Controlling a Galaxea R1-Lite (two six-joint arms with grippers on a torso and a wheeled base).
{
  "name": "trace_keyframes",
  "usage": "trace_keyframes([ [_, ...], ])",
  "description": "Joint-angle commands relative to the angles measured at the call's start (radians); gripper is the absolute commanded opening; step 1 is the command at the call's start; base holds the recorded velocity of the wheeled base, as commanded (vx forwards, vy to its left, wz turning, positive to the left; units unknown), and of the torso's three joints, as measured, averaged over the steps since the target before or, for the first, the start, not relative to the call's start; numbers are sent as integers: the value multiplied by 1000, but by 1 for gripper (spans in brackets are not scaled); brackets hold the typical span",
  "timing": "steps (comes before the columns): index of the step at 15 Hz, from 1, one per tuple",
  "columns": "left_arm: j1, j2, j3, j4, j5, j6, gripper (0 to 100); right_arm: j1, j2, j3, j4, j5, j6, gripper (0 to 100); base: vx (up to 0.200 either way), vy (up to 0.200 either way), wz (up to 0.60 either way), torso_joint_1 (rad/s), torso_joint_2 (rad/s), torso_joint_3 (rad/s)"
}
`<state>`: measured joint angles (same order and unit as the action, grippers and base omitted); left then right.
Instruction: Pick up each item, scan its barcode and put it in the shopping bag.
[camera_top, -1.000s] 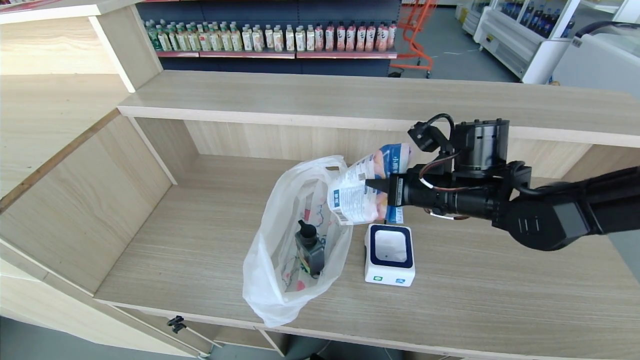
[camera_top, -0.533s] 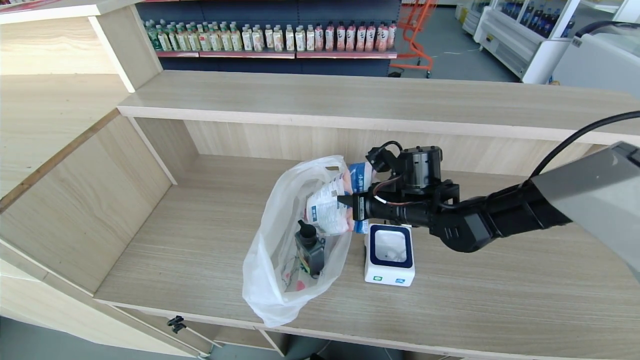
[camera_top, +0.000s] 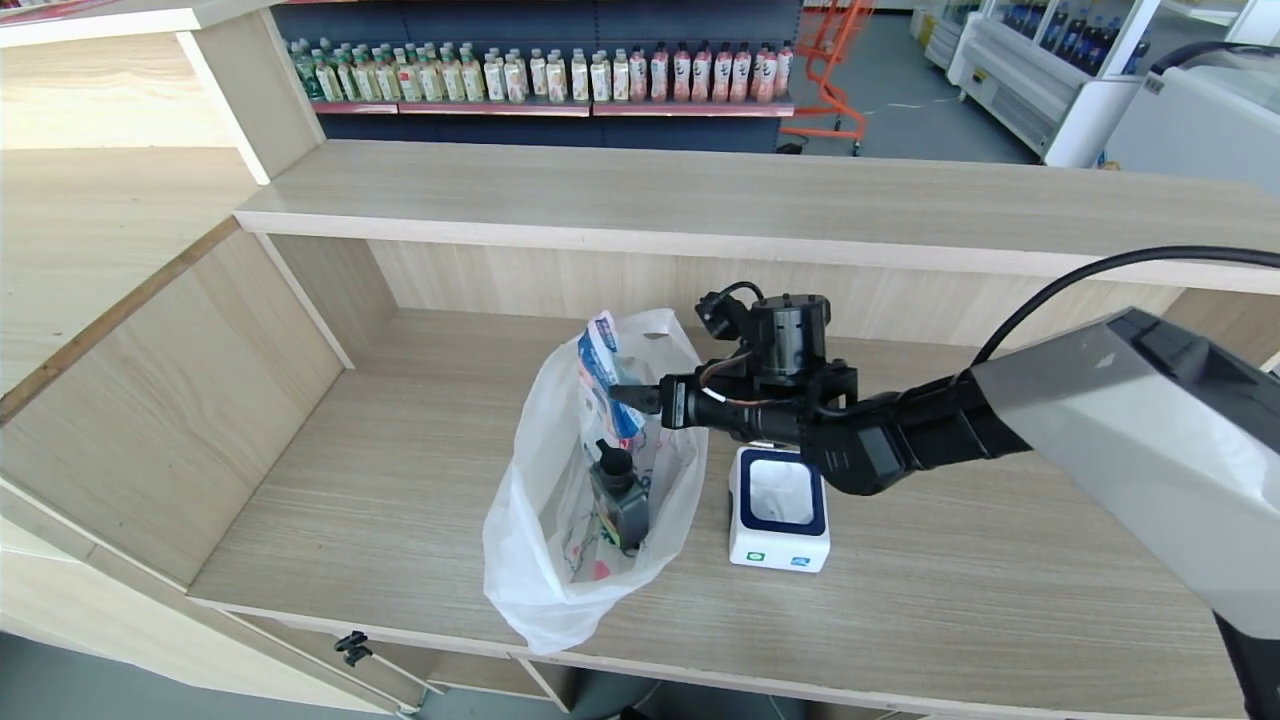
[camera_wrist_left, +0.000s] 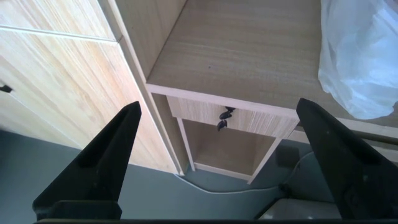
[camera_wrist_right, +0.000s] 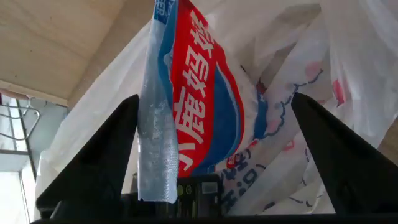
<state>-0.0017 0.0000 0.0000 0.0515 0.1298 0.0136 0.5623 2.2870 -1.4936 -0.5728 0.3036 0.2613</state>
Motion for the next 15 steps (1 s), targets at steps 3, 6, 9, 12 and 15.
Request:
trace_keyframes([
  [3,0,2,0,1,1,0,100,-9,-141,38,5,23,93,100,0,0,0,0,0,0],
  [6,0,2,0,1,1,0,100,-58,-466,403,8,43,95,100,0,0,0,0,0,0],
  [9,0,2,0,1,1,0,100,-257,-986,843,162,-15,-166,100,0,0,0,0,0,0],
  [12,0,2,0,-1,1,0,100,-378,-1413,1196,217,-221,-220,100,0,0,0,0,0,0],
  [15,0,2,0,-1,1,0,100,-478,-1828,1455,335,-296,-235,100,0,0,0,0,0,0],
])
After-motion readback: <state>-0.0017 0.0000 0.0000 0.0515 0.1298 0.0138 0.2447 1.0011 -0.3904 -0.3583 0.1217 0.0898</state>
